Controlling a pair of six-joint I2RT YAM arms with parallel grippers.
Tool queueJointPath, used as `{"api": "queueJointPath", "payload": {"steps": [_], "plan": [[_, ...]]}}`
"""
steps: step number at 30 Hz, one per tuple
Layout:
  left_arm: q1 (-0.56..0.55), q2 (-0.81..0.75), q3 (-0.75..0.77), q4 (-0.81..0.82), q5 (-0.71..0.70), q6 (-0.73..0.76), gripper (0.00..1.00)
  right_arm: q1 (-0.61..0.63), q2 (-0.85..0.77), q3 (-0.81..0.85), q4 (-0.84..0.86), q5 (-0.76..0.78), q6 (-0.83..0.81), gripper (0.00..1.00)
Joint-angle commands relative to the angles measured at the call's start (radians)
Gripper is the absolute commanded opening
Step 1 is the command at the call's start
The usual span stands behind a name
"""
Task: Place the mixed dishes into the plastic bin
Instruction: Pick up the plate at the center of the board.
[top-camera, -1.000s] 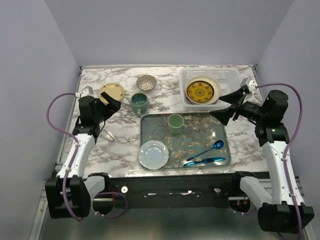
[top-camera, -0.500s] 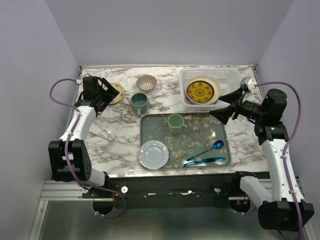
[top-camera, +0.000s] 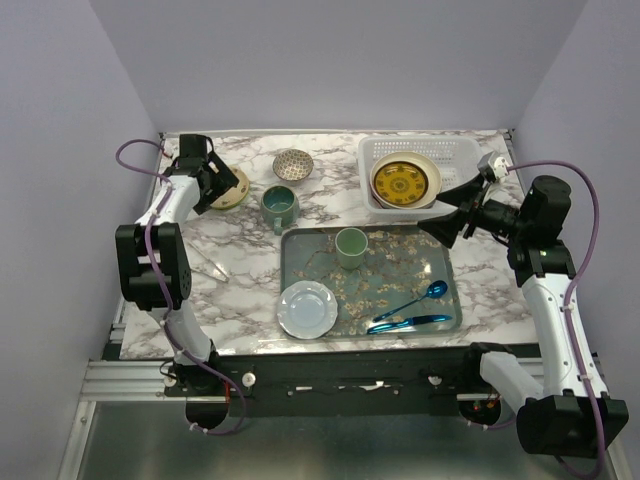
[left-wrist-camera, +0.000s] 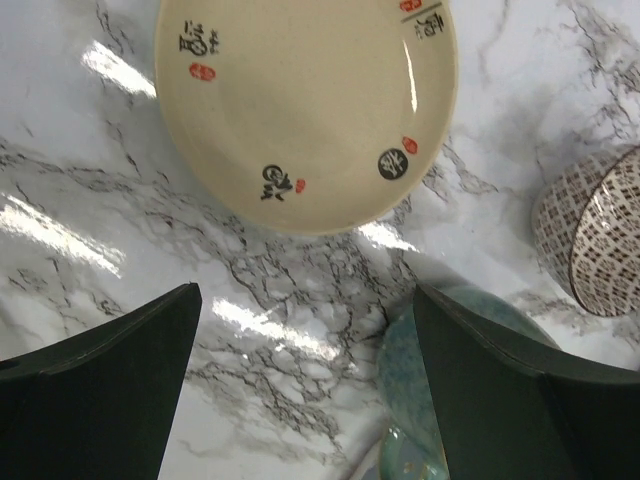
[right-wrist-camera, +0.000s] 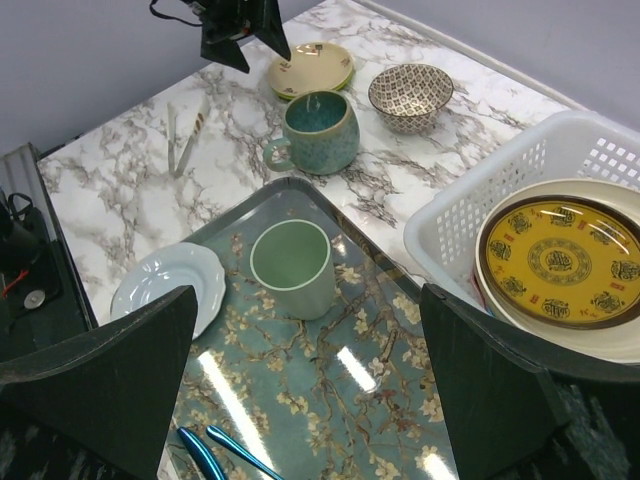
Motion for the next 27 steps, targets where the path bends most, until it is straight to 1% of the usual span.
{"api": "queueJointPath", "payload": {"steps": [1, 3, 7, 8, 12, 13, 19, 27], "plan": [[0.026, 0.092, 0.097, -0.094, -0.107, 0.063, 0.90, -0.005, -0.002, -0.010, 0.009, -0.022, 0.002, 1.00], [0.043, 0.129, 0.122, -0.103, -0.110, 0.073, 0.87, -0.005, -0.004, -0.011, 0.009, -0.019, 0.002, 1.00], [0.069, 0.175, 0.154, -0.120, -0.118, 0.085, 0.87, -0.005, -0.004, -0.010, 0.006, -0.012, 0.001, 1.00], [0.073, 0.193, 0.170, -0.123, -0.112, 0.088, 0.84, -0.005, -0.004, -0.010, 0.006, -0.012, -0.001, 1.00], [0.089, 0.224, 0.199, -0.132, -0.120, 0.103, 0.83, -0.005, 0.001, -0.008, 0.005, -0.008, -0.004, 1.00], [0.090, 0.232, 0.203, -0.134, -0.120, 0.105, 0.80, -0.005, 0.001, -0.008, 0.005, -0.006, -0.003, 1.00], [0.106, 0.285, 0.242, -0.135, -0.094, 0.116, 0.73, -0.005, 0.001, -0.008, 0.002, -0.002, -0.009, 1.00], [0.122, 0.321, 0.268, -0.131, -0.071, 0.131, 0.53, -0.005, 0.006, -0.008, 0.002, 0.000, -0.012, 1.00]]}}
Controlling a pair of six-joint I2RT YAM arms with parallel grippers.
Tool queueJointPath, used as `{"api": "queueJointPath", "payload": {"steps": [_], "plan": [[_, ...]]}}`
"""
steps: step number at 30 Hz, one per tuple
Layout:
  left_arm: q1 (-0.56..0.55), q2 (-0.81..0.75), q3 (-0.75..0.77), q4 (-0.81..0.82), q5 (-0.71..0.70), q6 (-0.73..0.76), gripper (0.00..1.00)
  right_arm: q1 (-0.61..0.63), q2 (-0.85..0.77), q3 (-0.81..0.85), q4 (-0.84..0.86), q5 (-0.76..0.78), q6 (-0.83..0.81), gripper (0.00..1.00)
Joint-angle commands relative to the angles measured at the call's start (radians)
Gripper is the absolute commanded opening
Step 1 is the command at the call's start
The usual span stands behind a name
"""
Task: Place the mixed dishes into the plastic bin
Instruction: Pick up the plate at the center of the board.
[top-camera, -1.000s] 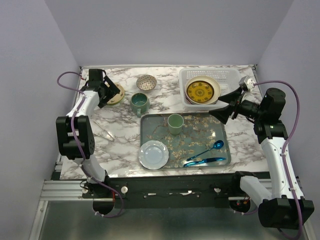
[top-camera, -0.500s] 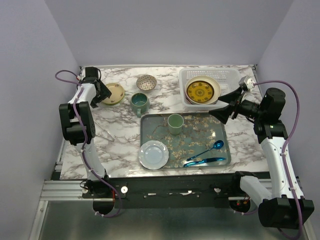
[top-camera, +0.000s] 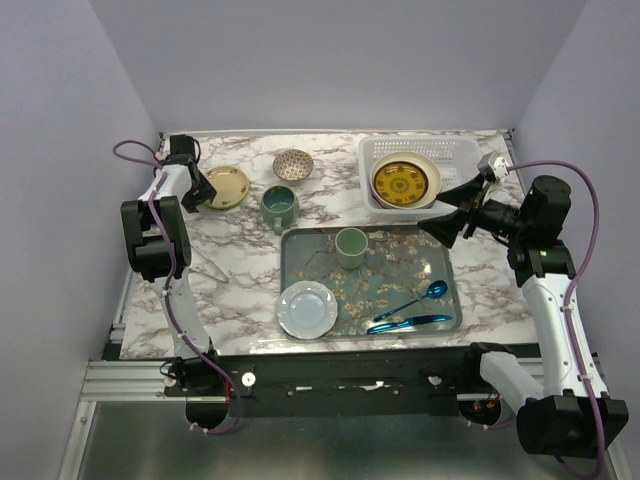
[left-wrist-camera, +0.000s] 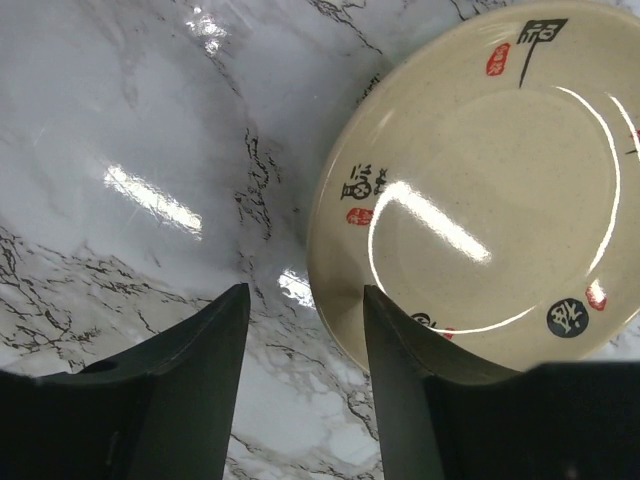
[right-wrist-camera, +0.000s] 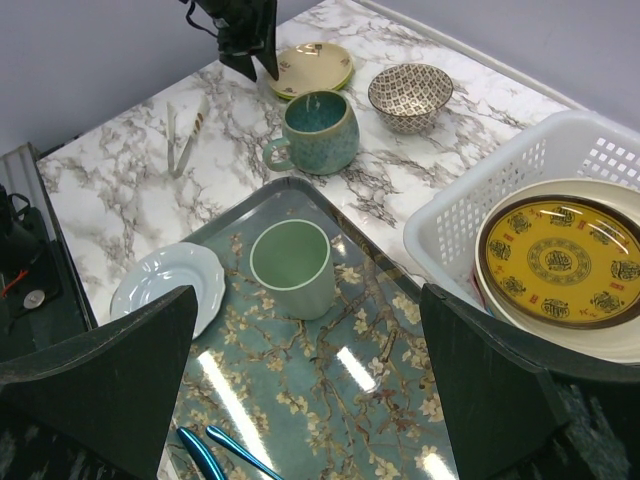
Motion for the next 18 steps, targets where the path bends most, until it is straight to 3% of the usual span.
{"api": "queueJointPath", "payload": {"steps": [1, 18], "plan": [[0.022, 0.023, 0.033, -0.016, 0.013, 0.019, 0.52, -0.005, 0.006, -0.008, 0.001, 0.001, -0.011, 1.00], [0.027, -0.032, 0.011, 0.002, 0.037, 0.022, 0.16, -0.005, 0.001, -0.005, -0.002, -0.002, -0.011, 1.00]]}}
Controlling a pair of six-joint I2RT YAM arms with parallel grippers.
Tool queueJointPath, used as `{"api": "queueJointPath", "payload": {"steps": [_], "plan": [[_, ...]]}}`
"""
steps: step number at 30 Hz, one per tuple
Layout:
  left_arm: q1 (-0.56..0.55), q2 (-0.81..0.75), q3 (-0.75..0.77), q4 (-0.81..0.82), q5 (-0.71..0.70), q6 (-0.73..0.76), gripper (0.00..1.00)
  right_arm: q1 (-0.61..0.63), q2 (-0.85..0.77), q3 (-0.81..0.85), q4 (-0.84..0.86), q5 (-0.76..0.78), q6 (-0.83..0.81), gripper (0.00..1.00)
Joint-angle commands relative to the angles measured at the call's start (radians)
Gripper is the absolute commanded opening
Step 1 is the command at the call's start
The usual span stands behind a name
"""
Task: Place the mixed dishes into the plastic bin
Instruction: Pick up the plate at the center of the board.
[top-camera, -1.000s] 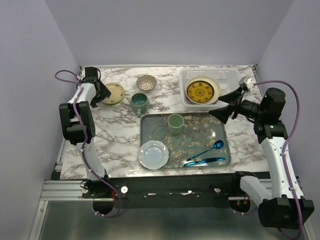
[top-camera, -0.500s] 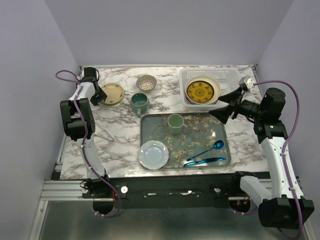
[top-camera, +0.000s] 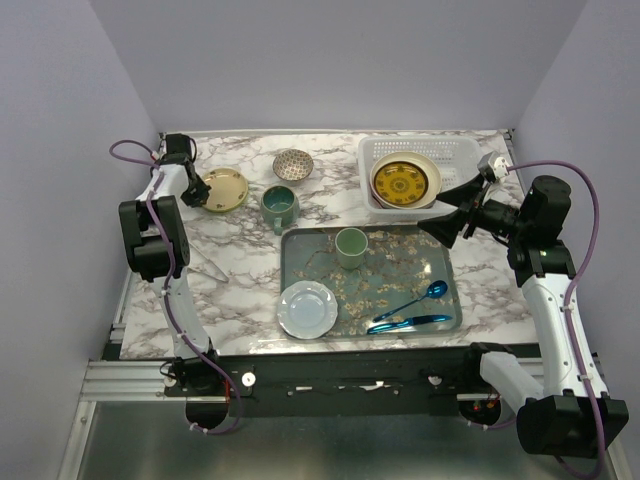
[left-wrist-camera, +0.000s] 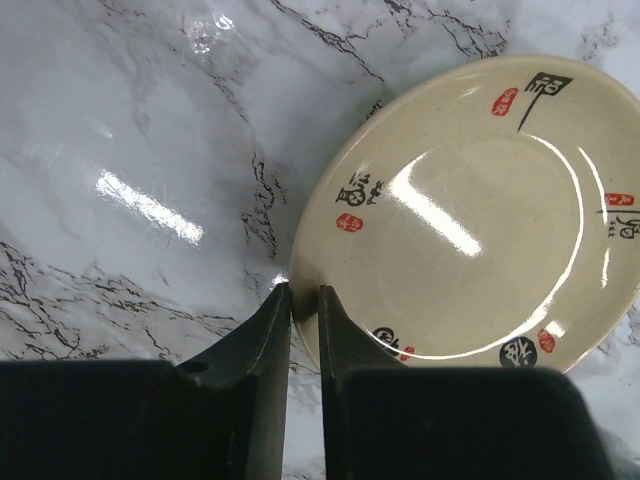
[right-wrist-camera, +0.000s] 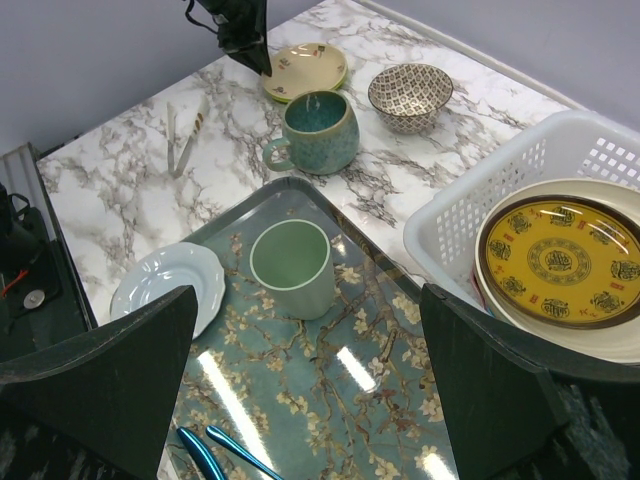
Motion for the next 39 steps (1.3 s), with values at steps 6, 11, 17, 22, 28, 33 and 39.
{"api": "queueJointPath", "payload": {"steps": [6, 11, 17, 22, 28, 33, 39], "plan": [[0.018, -0.086, -0.018, -0.002, 0.048, 0.009, 0.04, -0.005, 0.001, -0.005, -0.004, -0.004, -0.012, 1.00], [0.033, -0.112, -0.033, 0.012, 0.095, 0.000, 0.01, -0.005, 0.002, -0.005, -0.004, -0.002, -0.012, 1.00], [0.080, -0.187, -0.096, 0.088, 0.227, -0.037, 0.00, -0.005, 0.004, -0.005, -0.004, -0.002, -0.012, 1.00], [0.131, -0.263, -0.203, 0.224, 0.353, -0.083, 0.00, -0.005, 0.005, -0.005, -0.004, -0.002, -0.011, 1.00], [0.177, -0.336, -0.304, 0.360, 0.492, -0.164, 0.00, -0.005, 0.008, -0.007, -0.002, -0.005, -0.011, 1.00], [0.185, -0.392, -0.366, 0.438, 0.555, -0.210, 0.00, -0.005, 0.008, -0.007, -0.002, -0.007, -0.012, 1.00], [0.185, -0.480, -0.465, 0.564, 0.630, -0.274, 0.00, -0.005, 0.011, -0.008, -0.002, -0.010, -0.012, 1.00]]}}
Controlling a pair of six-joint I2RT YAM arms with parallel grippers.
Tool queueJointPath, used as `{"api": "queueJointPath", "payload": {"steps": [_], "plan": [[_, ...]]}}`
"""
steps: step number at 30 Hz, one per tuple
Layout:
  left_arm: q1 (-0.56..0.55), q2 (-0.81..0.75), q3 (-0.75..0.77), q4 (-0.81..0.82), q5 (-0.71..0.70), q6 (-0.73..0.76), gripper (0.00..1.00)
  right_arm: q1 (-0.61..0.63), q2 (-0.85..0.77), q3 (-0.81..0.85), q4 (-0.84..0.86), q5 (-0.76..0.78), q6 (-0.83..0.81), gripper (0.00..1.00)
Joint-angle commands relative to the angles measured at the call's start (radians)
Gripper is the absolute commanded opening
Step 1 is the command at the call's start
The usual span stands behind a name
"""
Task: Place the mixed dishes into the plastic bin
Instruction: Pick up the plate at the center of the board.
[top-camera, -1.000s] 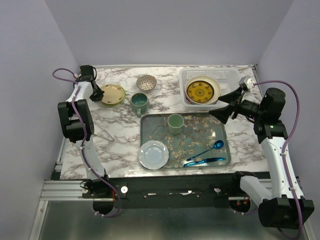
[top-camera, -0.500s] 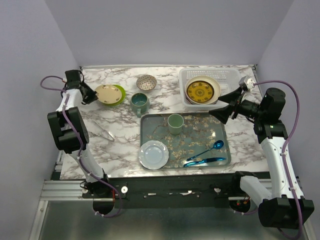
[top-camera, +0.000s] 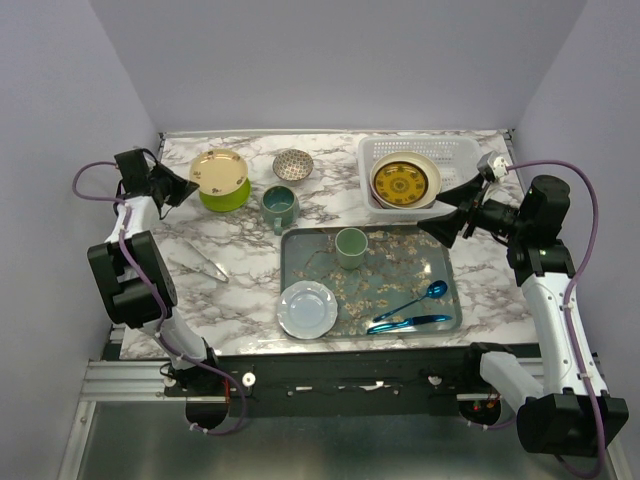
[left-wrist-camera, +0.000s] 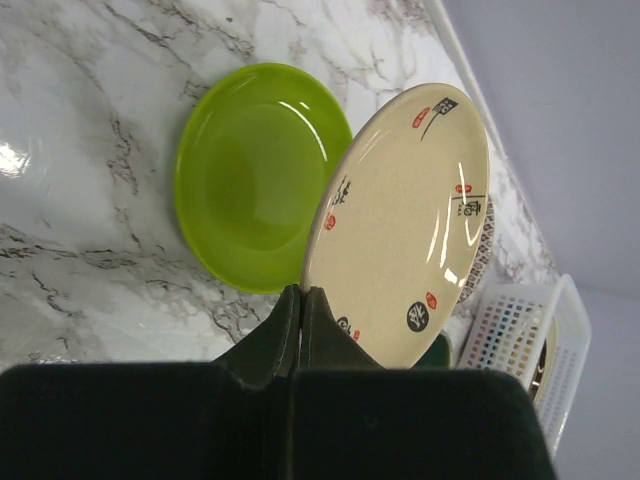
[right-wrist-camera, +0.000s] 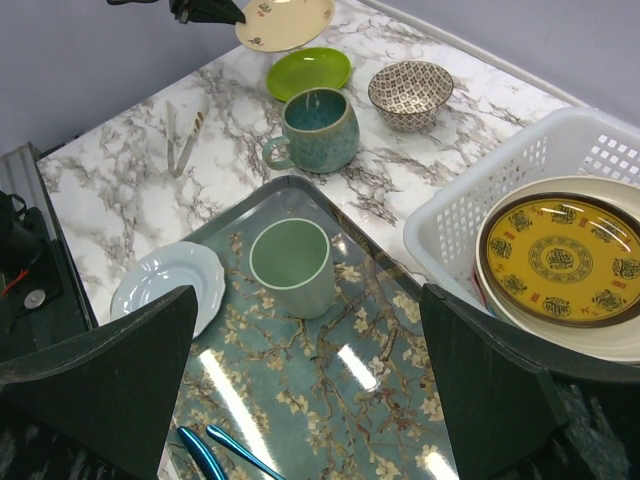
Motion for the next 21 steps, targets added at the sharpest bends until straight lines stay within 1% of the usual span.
{"api": "queueJointPath", "payload": {"steps": [1, 7, 12, 16, 21], "plan": [[0.005, -0.108, -0.071, 0.182, 0.135, -0.083, 0.00, -0.005, 0.005, -0.008, -0.002, -0.013, -0.014, 1.00], [0.004, -0.177, -0.164, 0.307, 0.216, -0.183, 0.00, -0.005, 0.011, -0.010, -0.002, -0.019, -0.014, 1.00], [-0.019, -0.244, -0.245, 0.367, 0.253, -0.228, 0.00, -0.005, 0.016, -0.010, -0.002, -0.031, -0.015, 1.00], [-0.048, -0.307, -0.312, 0.426, 0.261, -0.260, 0.00, -0.005, 0.017, -0.011, -0.001, -0.054, -0.018, 1.00], [-0.123, -0.396, -0.400, 0.471, 0.259, -0.286, 0.00, -0.005, 0.023, -0.018, 0.013, -0.092, -0.009, 1.00]]}}
